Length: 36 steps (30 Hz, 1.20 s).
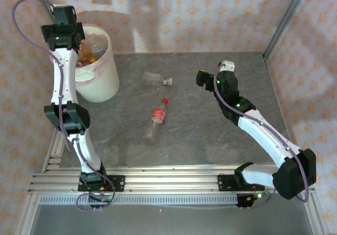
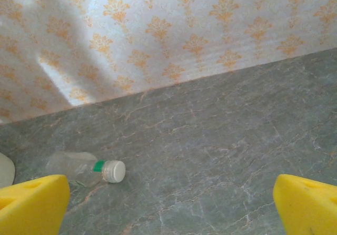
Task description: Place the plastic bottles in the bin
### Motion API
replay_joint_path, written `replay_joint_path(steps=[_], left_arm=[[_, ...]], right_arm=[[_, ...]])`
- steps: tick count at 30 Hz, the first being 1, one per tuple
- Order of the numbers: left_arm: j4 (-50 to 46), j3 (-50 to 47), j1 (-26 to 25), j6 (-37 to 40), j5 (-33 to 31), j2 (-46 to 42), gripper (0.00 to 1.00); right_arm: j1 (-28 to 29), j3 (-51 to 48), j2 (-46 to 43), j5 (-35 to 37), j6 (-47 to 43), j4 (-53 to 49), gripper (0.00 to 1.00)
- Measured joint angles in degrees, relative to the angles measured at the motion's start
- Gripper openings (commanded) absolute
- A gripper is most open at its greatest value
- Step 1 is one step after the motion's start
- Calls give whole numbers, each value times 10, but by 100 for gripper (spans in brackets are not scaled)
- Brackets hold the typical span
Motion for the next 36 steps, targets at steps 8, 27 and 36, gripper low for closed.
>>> replay_joint_path(steps=[8,27,36], left_arm=[[-7,-1,0,-53,87,-71,100],[53,-352,-259,-357,135,-316,100],[59,-418,-332,-520,121,-259,100]], right_arm=[[0,-13,-20,0,6,3,99],[-12,-29,-25,-9,90,56,99],[-12,-28,-19,-13,105,49,99]])
